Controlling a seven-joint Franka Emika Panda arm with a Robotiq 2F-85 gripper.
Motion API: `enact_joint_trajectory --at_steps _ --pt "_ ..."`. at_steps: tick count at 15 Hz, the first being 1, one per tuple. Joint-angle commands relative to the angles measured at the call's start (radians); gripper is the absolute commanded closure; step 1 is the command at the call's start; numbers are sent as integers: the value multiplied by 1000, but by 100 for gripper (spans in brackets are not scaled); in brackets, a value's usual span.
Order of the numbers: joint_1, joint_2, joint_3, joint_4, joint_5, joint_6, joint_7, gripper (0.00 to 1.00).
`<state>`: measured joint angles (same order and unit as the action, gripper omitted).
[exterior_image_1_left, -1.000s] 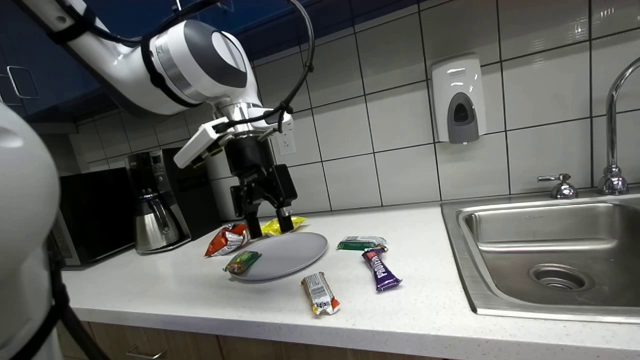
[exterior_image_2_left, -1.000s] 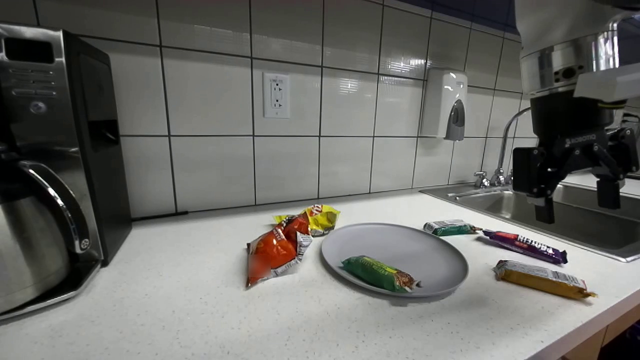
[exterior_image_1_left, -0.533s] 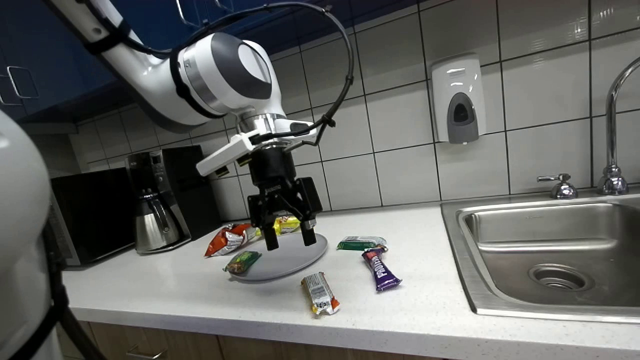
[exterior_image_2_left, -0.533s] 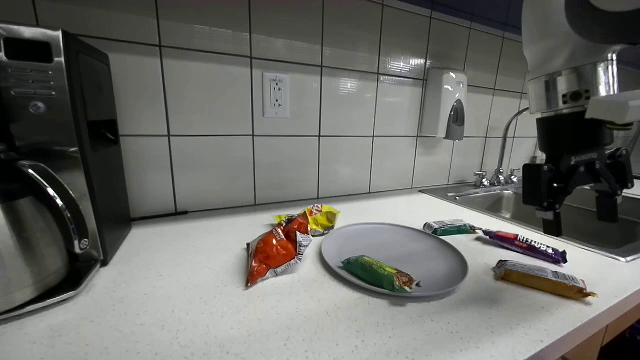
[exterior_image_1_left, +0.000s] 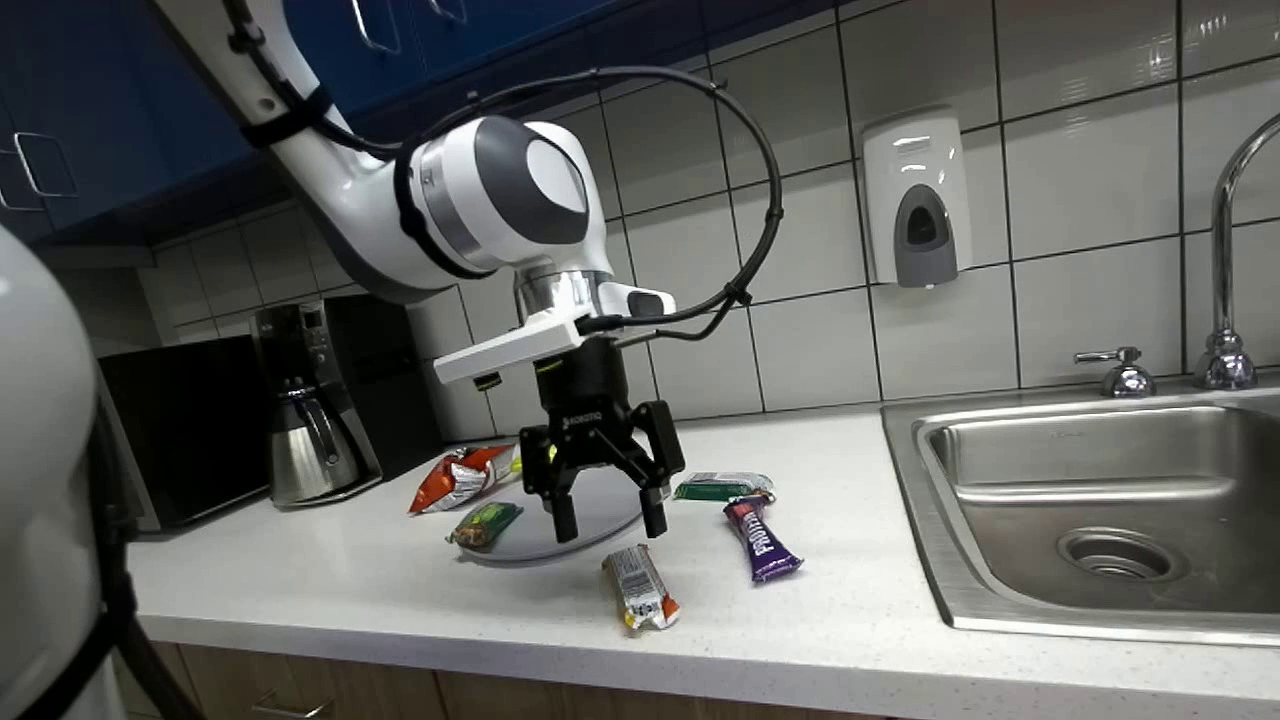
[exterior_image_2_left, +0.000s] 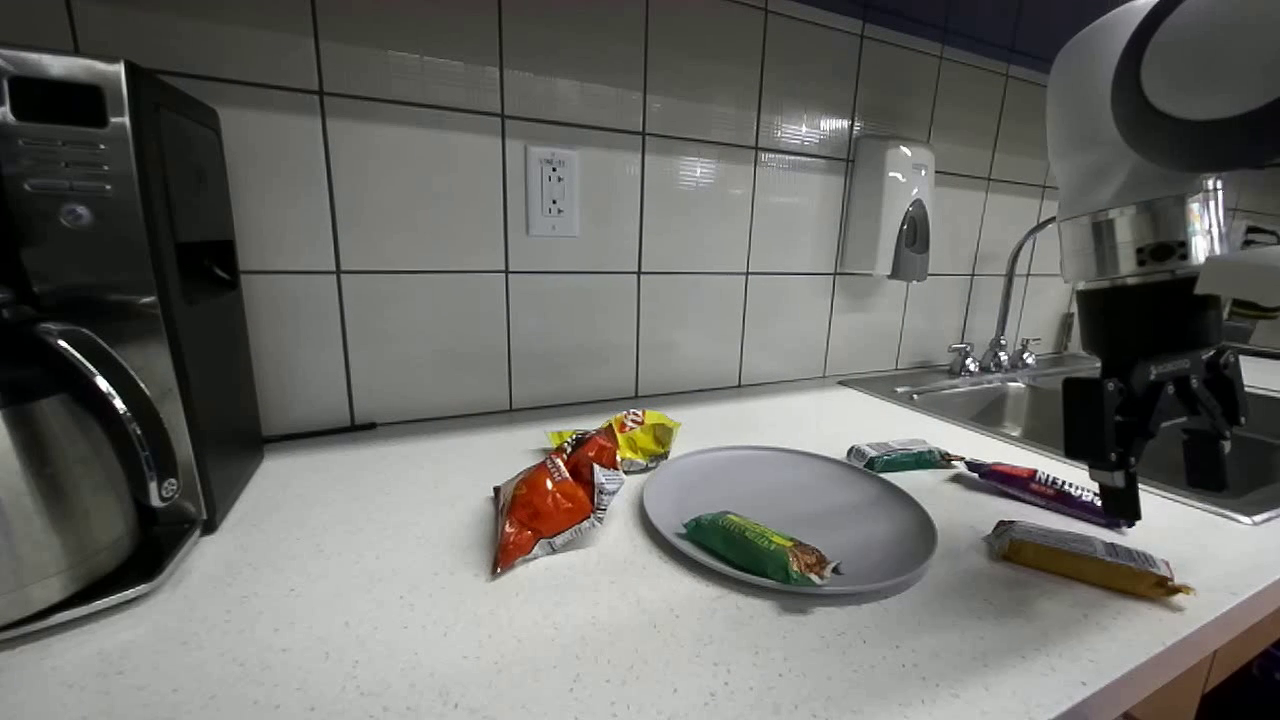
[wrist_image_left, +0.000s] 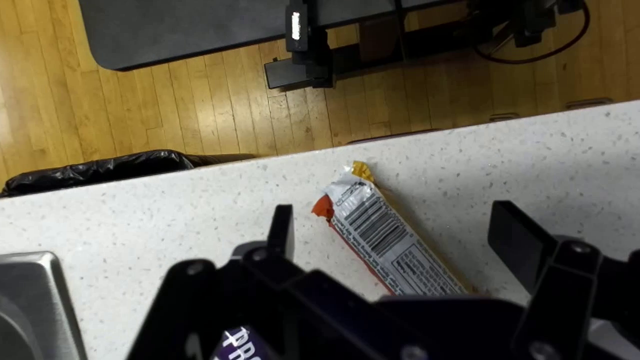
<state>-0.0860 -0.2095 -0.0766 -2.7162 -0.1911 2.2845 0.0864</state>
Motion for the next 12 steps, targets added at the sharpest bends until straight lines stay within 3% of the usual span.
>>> enact_joint_trajectory --at_steps 1,12 --pt "-11 42 -13 16 -17 16 -105 0" --pt "-4 148 -18 62 -96 37 -317 0"
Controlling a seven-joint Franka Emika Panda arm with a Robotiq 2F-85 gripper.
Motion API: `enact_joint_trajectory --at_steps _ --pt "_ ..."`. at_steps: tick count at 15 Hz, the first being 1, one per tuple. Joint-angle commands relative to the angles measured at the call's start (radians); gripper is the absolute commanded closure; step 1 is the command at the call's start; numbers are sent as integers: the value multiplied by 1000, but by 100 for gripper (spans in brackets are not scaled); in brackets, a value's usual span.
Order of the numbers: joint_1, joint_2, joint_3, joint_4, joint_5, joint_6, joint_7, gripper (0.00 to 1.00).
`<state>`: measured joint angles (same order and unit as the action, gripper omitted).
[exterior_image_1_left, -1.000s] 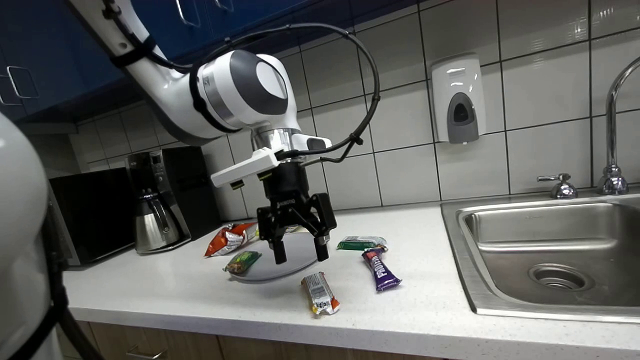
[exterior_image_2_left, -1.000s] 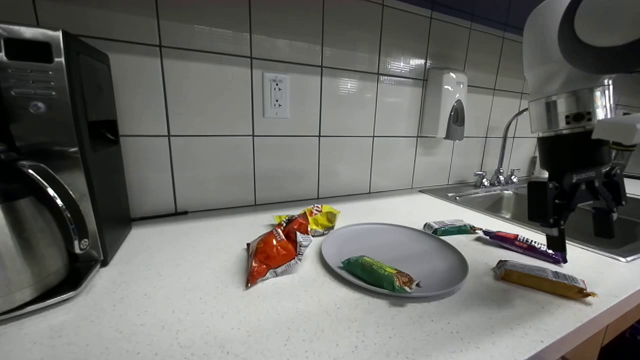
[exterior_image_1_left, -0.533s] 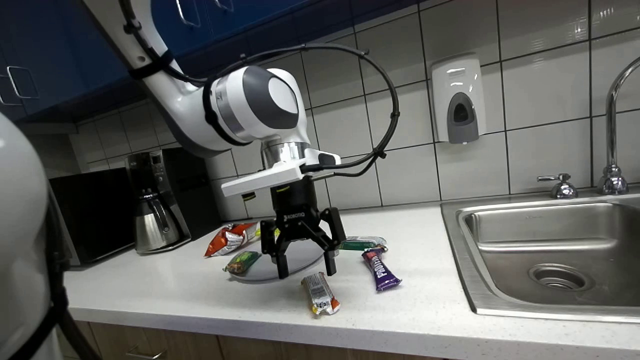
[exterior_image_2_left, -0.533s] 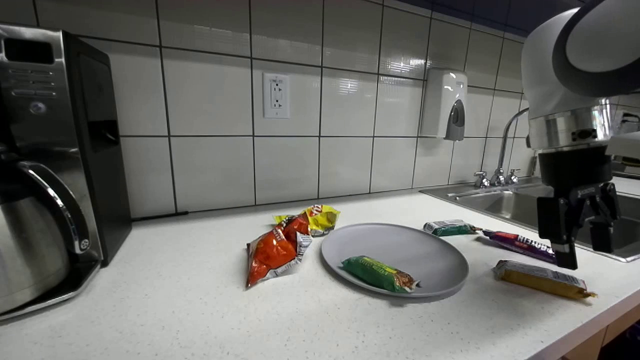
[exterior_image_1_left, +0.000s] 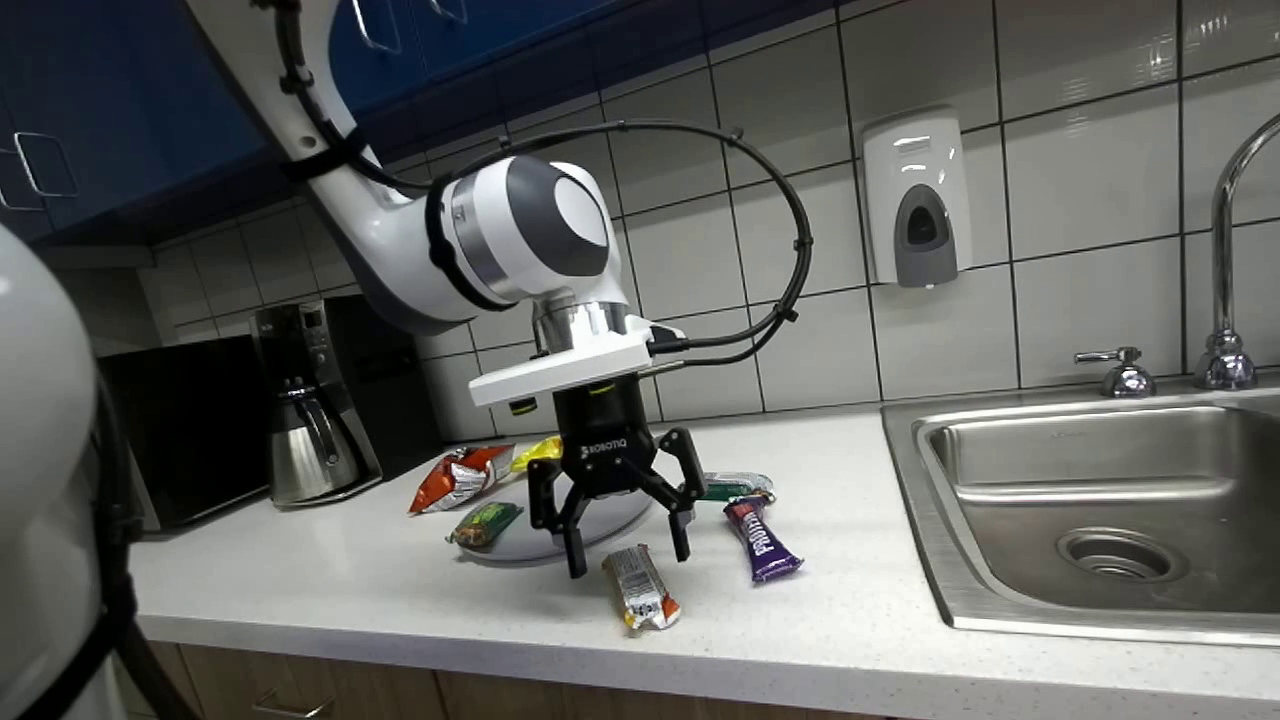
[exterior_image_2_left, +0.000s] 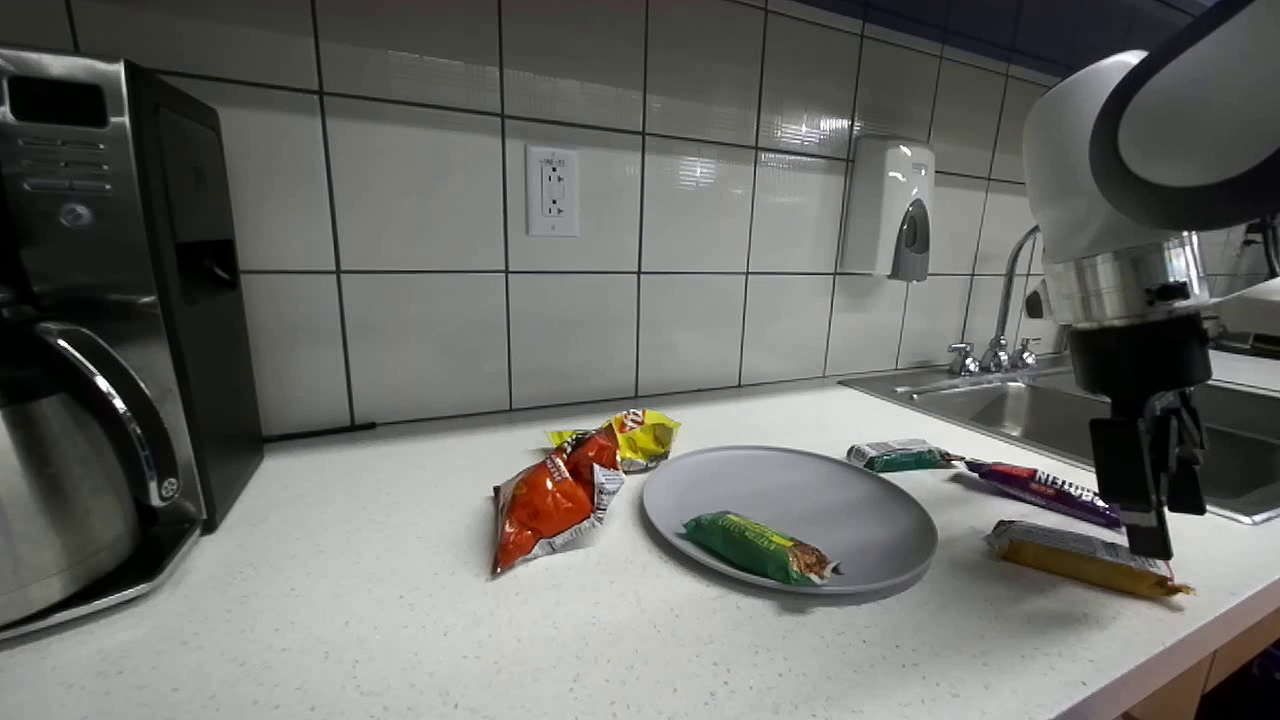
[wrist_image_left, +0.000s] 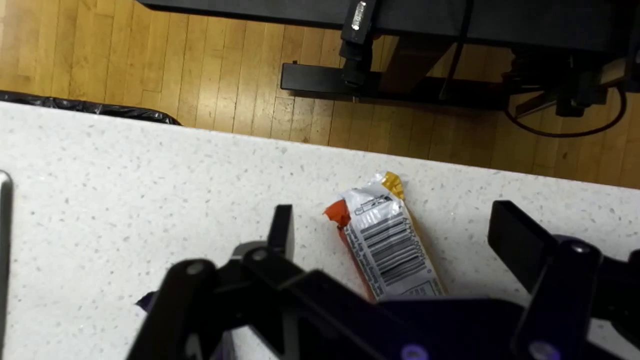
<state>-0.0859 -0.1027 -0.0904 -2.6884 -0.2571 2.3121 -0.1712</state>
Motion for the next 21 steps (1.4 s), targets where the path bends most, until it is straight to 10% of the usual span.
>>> enact_joint_trajectory --at_steps 1,21 --pt "-2 52 -2 40 -33 13 -76 0" --pt "23 184 27 107 -16 113 -174 0"
